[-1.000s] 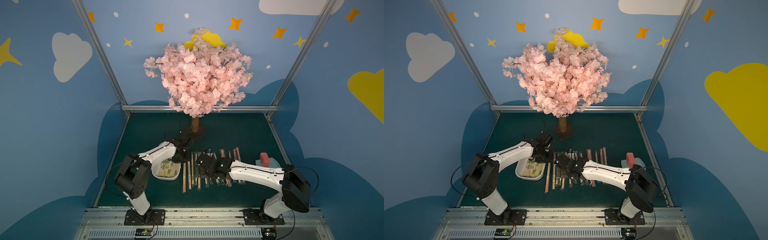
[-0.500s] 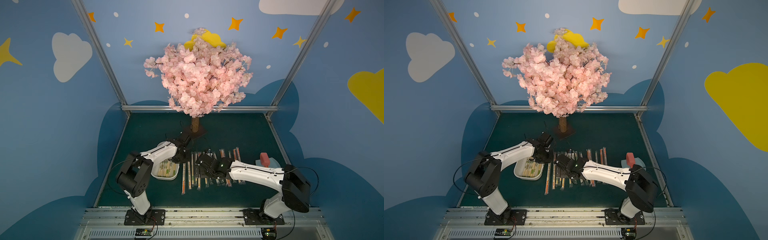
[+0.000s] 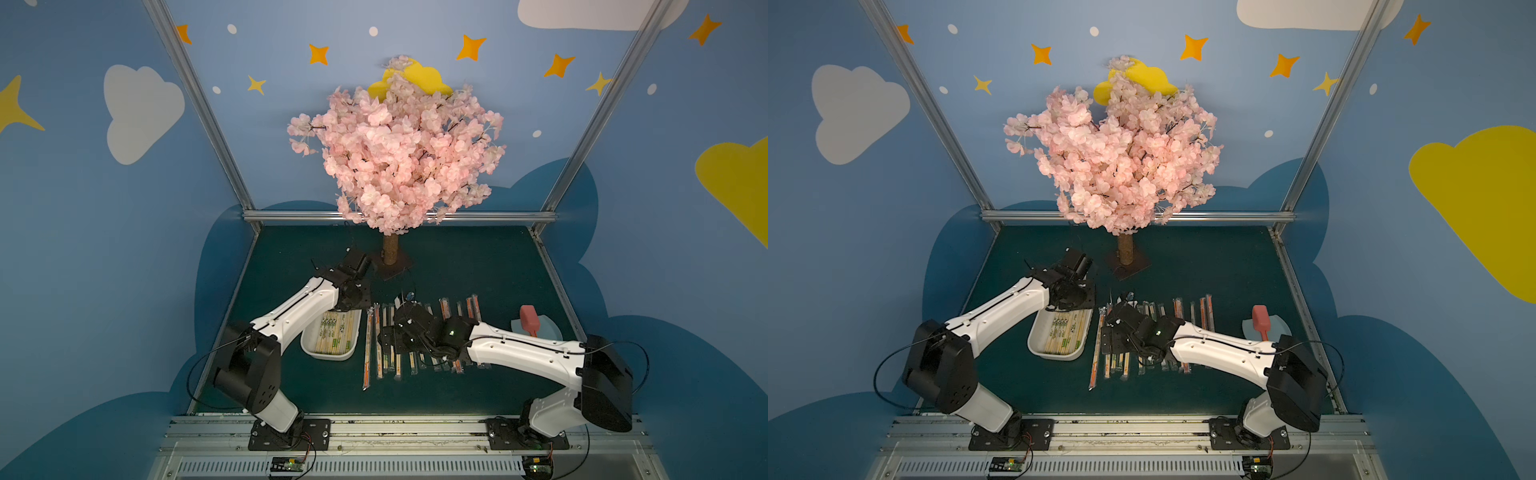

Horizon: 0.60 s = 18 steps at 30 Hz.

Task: Take the paired disposable chopsticks out of the storage box
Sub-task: Pick up the paired disposable chopsticks from the storage box.

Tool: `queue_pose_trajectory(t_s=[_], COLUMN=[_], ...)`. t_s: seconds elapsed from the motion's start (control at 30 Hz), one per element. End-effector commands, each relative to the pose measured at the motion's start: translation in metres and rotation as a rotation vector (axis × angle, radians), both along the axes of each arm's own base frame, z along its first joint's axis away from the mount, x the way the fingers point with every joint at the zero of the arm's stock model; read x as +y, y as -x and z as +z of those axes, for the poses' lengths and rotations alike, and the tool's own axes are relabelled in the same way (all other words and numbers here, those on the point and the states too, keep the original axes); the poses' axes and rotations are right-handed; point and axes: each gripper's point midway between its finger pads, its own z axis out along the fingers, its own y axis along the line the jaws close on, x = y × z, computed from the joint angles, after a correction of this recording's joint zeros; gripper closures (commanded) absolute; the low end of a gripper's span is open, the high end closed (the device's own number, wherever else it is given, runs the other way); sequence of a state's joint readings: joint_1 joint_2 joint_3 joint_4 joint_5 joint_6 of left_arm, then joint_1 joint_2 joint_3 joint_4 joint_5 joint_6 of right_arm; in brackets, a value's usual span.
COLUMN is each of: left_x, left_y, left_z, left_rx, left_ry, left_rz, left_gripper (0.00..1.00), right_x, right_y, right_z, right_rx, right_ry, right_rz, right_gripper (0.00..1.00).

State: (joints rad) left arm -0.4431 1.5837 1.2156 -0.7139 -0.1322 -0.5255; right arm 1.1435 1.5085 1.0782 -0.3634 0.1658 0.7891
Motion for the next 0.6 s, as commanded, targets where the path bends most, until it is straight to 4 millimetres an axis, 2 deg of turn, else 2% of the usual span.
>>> queue_pose_trajectory(t_s=[0.0,0.17,0.23,0.47,0.57], left_x=[0.030,0.050,0.048,0.038,0.035], left_y=[-0.001,-0.006,-0.008,-0.010,-0.010], left_z=[-0.003,-0.017,-0.025,-0.056,-0.066], left_rx=[0.019,0.053,0.075,0.165,0.185], left_ry=[-0.058,-0.055,-0.044,-0.016,-0.016], left_rz=[0.041,0.075,0.062,0.038,0.035], left_gripper=[0.56,0.57,0.59,0.68,0.68], right_x=[0.017,0.026,0.030,0.035,0.036], right_y=[0.004,-0.001,-0.002,-0.001,0.000], right_z=[0.019,0.037,0.040,0.030,0.029], right_rx=[-0.037,-0.067,-0.072,-0.053,-0.052], right_ry=[-0.079,-0.131,-0.166,-0.174,-0.172], right_rz=[0.076,0.076,0.070,0.080,0.083], right_gripper=[0.02,0.02,0.02,0.02,0.02])
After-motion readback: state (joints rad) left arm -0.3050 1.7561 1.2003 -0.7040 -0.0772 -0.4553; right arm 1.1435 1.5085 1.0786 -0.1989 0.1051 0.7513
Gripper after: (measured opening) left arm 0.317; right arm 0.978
